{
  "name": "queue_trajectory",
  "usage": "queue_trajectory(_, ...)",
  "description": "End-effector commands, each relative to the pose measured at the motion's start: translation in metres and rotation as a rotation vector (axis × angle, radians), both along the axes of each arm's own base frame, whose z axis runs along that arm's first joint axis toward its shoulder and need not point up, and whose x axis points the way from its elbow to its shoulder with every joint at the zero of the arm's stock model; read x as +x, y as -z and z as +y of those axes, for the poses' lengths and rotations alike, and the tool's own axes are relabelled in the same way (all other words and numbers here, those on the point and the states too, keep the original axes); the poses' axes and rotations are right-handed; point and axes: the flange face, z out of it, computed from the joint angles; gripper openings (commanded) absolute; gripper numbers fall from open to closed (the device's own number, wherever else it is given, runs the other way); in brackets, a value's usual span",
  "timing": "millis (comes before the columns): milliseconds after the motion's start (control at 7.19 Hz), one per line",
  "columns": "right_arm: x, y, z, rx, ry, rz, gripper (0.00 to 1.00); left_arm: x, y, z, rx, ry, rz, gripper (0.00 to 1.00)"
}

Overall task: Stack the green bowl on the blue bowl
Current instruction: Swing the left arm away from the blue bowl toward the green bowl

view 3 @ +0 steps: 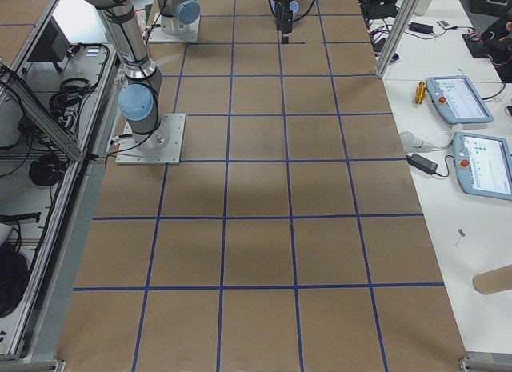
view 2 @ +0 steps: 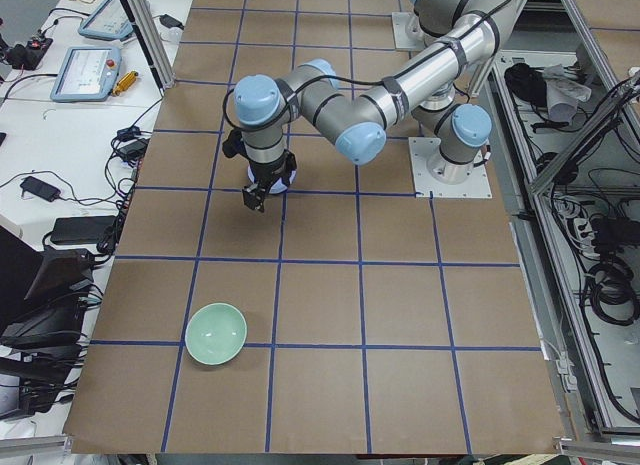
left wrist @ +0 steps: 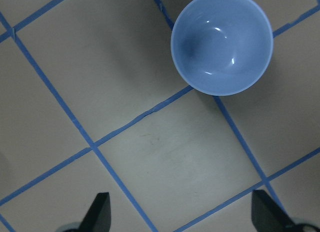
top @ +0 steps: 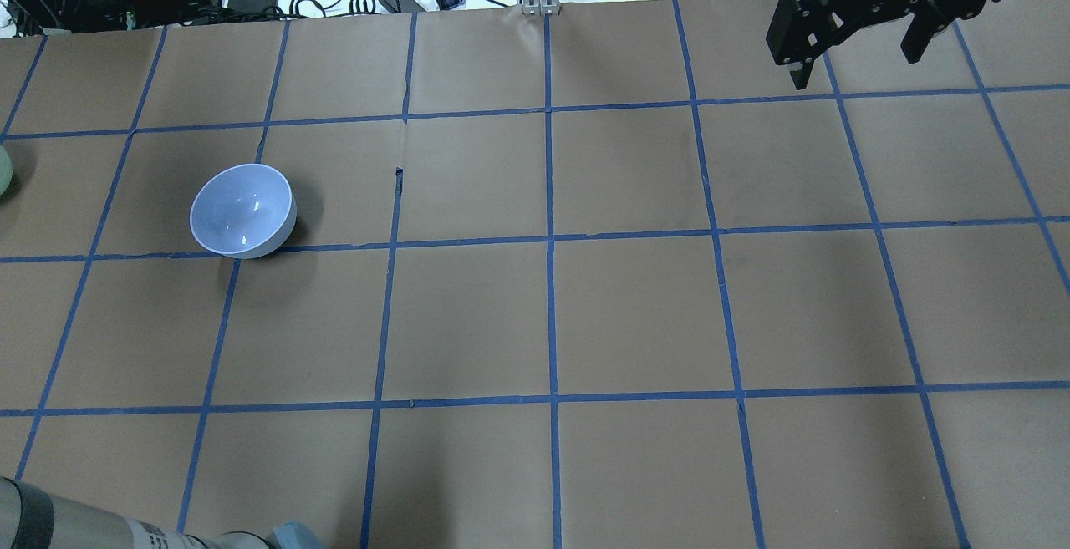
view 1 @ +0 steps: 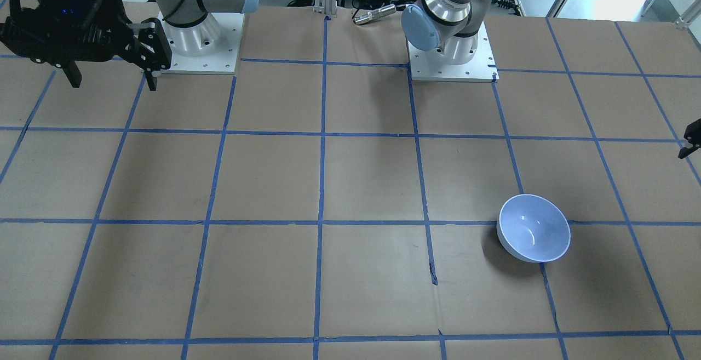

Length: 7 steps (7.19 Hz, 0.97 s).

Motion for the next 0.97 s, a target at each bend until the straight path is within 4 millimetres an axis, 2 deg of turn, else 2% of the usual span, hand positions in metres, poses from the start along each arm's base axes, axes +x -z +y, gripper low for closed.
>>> queue_trajectory(0,0.0,0.0,0.0,0.0,-0.001,0.0,1.0,0.075,0.032,0.01,0.015,0.07,0.012,1.0)
queue_trajectory(139,0.0,0.0,0.0,0.0,-0.001,0.0,1.0,0.096,0.033,-0.005,0.004,0.13,-0.005,1.0)
queue_trajectory(278,0.0,0.0,0.0,0.0,-0.001,0.0,1.0,0.116,0.042,-0.019,0.004,0.211,-0.009,1.0)
queue_trajectory(696,0.0,0.0,0.0,0.0,0.001,0.0,1.0,0.164,0.089,-0.044,-0.032,0.314,-0.037,1.0)
queue_trajectory(835,0.0,0.0,0.0,0.0,-0.001,0.0,1.0,0.171,0.104,-0.052,-0.035,0.358,-0.026,1.0)
